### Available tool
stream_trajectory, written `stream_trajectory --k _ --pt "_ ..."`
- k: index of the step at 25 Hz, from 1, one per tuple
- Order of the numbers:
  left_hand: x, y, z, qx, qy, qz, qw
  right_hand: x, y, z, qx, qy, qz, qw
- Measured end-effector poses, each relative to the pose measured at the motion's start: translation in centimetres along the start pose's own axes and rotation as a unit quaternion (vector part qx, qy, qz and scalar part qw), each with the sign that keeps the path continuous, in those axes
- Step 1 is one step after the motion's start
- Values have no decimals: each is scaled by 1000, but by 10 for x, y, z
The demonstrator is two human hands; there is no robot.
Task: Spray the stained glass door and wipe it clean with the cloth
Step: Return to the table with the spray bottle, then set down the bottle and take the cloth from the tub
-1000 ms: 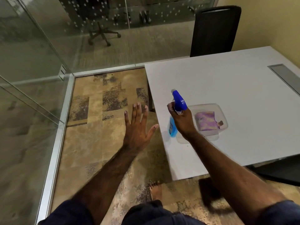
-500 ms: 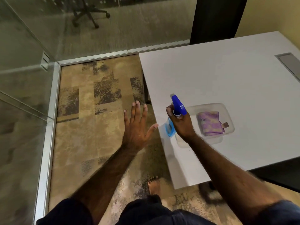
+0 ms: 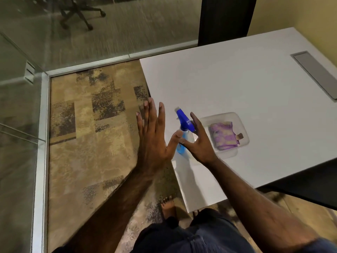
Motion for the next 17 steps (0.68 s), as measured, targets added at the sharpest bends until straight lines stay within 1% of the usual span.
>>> stream_trajectory --k 3,6,9,14,17 --pt "-5 -10 -35 54 18 -2 998 -26 24 -9 -9 25 -14 1000" --pt "-1 -14 -70 131 18 9 991 -59 46 -19 -24 28 -20 999" --pt "13 -17 -105 184 12 20 983 -94 57 -33 1 26 -31 999" --pt "63 -31 -137 178 -6 70 982 -149 44 -54 13 147 -53 988" --pt "102 -41 -134 150 -9 113 982 -171 24 -68 23 228 -32 973"
Point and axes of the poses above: each hand's wrist, its own y-axis away from the middle knuckle, its own x-axis out of the palm, z = x × y, the point moved 3 cm from there along -y, towards the middle knuckle, and after that the axes turned 13 degrees about z, right-handed, at the moved point
